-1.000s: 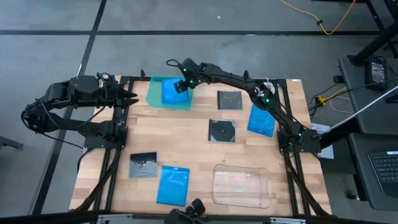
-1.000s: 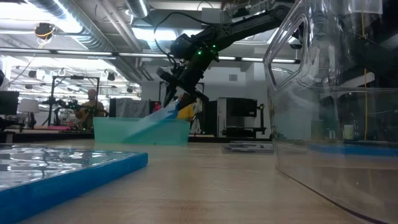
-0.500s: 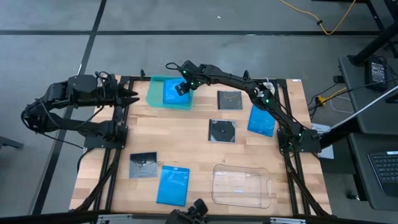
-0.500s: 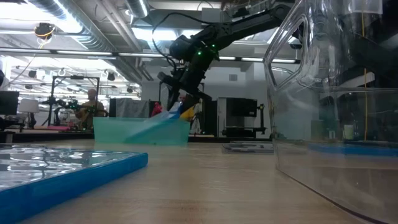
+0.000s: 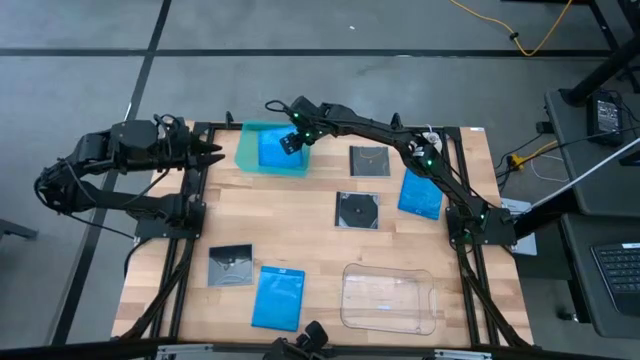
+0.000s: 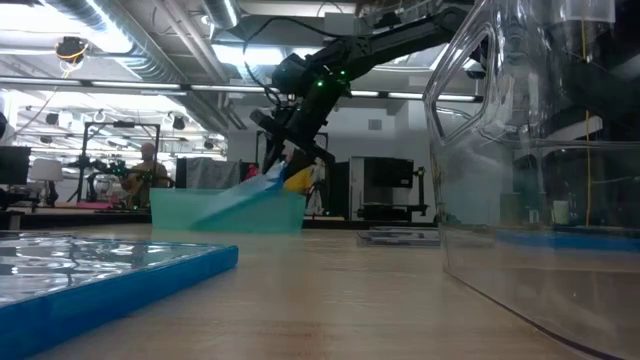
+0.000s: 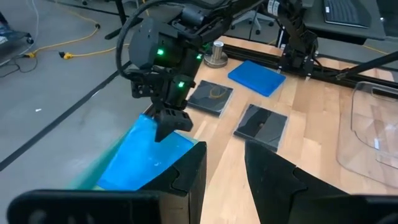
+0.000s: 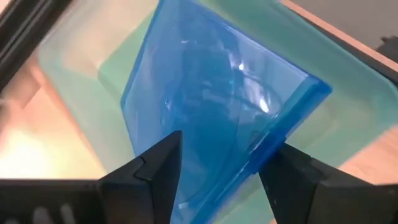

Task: Pick & place jewel cases by type
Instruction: Put the top left dark blue CD case into the light blue bin

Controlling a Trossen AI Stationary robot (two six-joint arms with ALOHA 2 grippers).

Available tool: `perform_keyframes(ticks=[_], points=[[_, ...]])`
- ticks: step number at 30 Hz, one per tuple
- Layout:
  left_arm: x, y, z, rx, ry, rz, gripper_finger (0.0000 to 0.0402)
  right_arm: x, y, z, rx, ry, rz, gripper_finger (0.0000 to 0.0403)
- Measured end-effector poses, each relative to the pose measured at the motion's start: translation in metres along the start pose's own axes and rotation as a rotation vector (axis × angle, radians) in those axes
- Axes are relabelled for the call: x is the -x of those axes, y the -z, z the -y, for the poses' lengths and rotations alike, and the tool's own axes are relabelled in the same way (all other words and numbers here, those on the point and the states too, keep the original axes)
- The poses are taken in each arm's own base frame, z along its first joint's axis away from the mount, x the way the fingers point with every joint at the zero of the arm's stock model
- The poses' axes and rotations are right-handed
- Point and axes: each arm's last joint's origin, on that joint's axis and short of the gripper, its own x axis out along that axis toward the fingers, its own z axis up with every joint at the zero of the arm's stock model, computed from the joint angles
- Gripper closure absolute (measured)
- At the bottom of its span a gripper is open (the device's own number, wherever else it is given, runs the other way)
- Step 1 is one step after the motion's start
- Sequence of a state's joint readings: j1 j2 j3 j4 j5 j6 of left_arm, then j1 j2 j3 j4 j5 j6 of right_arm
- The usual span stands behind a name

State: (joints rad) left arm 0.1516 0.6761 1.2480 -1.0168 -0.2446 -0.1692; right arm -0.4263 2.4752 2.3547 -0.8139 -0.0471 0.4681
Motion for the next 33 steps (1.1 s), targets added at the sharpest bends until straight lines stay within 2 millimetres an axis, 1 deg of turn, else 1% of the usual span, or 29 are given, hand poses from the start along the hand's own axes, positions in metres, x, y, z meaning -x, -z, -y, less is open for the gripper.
perform_keyframes(ticks=[3, 6, 11, 19, 22, 28, 33], points=[[-0.002, 0.0, 0.001, -0.002, -0.002, -0.007, 0.03, 0.0, -0.001, 0.0, 0.009, -0.041, -0.005, 0.02], [-0.005, -0.001, 0.001, -0.004, -0.004, -0.017, 0.03, 0.0, -0.003, 0.003, 0.002, -0.069, -0.018, 0.02], [-0.009, -0.002, 0.003, -0.007, -0.005, -0.031, 0.03, 0.001, -0.006, 0.012, 0.01, -0.059, -0.02, 0.02], [-0.012, -0.002, 0.004, -0.011, -0.008, -0.043, 0.03, 0.001, -0.008, 0.012, 0.059, -0.059, -0.002, 0.02], [-0.013, -0.003, 0.004, -0.011, -0.015, -0.044, 0.03, 0.001, -0.009, 0.012, 0.1, -0.015, 0.03, 0.02], [-0.013, -0.003, 0.003, -0.007, -0.023, -0.042, 0.03, 0.0, -0.006, 0.008, 0.197, 0.051, 0.038, 0.0201], [-0.014, -0.003, 0.003, -0.003, -0.048, -0.038, 0.03, 0.0, -0.002, 0.005, 0.2, 0.059, 0.022, 0.0201]])
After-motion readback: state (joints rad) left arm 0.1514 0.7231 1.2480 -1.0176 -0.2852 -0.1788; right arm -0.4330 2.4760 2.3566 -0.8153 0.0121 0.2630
